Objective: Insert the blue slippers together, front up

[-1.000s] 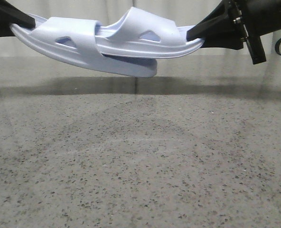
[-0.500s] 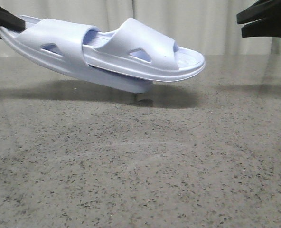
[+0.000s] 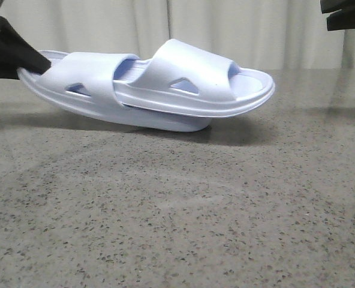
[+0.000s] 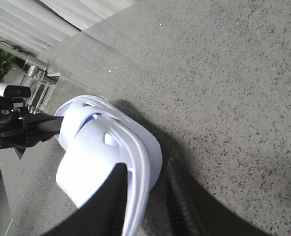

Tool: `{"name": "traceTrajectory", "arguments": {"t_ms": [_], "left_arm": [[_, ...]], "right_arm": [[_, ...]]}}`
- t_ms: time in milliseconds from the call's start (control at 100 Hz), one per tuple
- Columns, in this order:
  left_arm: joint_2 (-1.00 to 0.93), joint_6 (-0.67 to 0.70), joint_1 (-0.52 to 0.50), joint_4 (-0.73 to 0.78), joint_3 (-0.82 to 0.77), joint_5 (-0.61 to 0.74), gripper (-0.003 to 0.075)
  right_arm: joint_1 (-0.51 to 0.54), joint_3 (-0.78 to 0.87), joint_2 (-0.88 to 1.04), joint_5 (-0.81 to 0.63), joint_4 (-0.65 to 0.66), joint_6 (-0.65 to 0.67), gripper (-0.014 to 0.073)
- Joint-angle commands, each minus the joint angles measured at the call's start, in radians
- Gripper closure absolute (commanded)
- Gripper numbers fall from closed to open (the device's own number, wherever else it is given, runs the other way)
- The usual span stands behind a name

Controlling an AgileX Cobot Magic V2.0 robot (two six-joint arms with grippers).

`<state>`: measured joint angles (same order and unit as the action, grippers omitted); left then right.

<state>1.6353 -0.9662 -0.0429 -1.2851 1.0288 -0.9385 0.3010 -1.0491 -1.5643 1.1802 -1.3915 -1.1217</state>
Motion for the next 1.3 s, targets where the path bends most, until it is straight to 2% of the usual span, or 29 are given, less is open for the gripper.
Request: {"name": "traceTrajectory", "arguments": {"t_ms": [0, 40, 140, 210, 260, 390, 550, 650, 720, 770, 790, 800, 840, 960, 1030, 1180, 1290], "left_arm": [[-0.034, -0.01, 0.007, -0.012, 0.026, 0.01, 0.0623], [-0.034, -0.012, 0.007, 0.004, 0.026, 0.02, 0.0576], [-0.034, -0.014, 0.007, 0.041, 0.026, 0.037, 0.0398], [-0.034, -0.014, 0.001, 0.061, 0.026, 0.046, 0.0311], [-0.034, -0.022, -0.011, 0.086, 0.034, 0.041, 0.0286], [-0.049, -0.026, -0.064, 0.162, 0.071, -0.013, 0.0285], [-0.105, -0.026, -0.177, 0.177, 0.13, -0.12, 0.0321], [-0.166, -0.026, -0.239, 0.14, 0.141, -0.157, 0.0396], [-0.217, -0.029, -0.252, 0.122, 0.141, -0.165, 0.0487], [-0.254, -0.043, -0.243, 0.118, 0.141, -0.155, 0.0582], [-0.271, -0.056, -0.235, 0.117, 0.141, -0.148, 0.0608], [-0.282, -0.066, -0.229, 0.117, 0.141, -0.142, 0.065], [-0.31, -0.091, -0.213, 0.119, 0.139, -0.12, 0.0703], [-0.402, -0.107, -0.145, 0.129, 0.137, 0.023, 0.0705], [-0.455, -0.107, -0.098, 0.129, 0.123, 0.133, 0.0705], [-0.579, -0.107, 0.041, 0.169, 0.03, 0.429, 0.0705], [-0.656, -0.107, 0.111, 0.248, -0.059, 0.509, 0.0705]], "right_arm": [[0.007, -0.03, 0.042, 0.13, -0.05, -0.002, 0.0442], [0.007, -0.03, 0.042, 0.13, -0.05, -0.002, 0.0442], [0.007, -0.03, 0.042, 0.128, -0.05, -0.002, 0.0442], [0.007, -0.03, 0.042, 0.128, -0.05, -0.002, 0.0442], [0.009, -0.03, 0.042, 0.128, -0.05, -0.002, 0.0442], [0.009, -0.03, 0.042, 0.128, -0.043, -0.002, 0.0442], [0.009, -0.03, 0.042, 0.128, -0.043, -0.002, 0.0446], [0.009, -0.03, 0.043, 0.128, -0.043, 0.008, 0.0533], [0.009, -0.03, 0.055, 0.119, -0.045, 0.023, 0.063], [0.009, -0.028, 0.069, 0.115, -0.047, 0.024, 0.0692], [0.007, -0.028, 0.077, 0.107, -0.048, 0.024, 0.0694], [0.007, -0.025, 0.079, 0.105, -0.048, 0.024, 0.0692], [0.007, -0.023, 0.099, 0.093, -0.048, 0.024, 0.0678], [-0.01, 0.0, 0.17, 0.033, -0.048, 0.024, 0.0676], [-0.049, 0.028, 0.227, -0.049, -0.048, 0.024, 0.0676], [-0.209, 0.109, 0.375, -0.357, 0.004, 0.024, 0.0676], [-0.355, 0.179, 0.488, -0.605, 0.066, 0.024, 0.0676]]}}
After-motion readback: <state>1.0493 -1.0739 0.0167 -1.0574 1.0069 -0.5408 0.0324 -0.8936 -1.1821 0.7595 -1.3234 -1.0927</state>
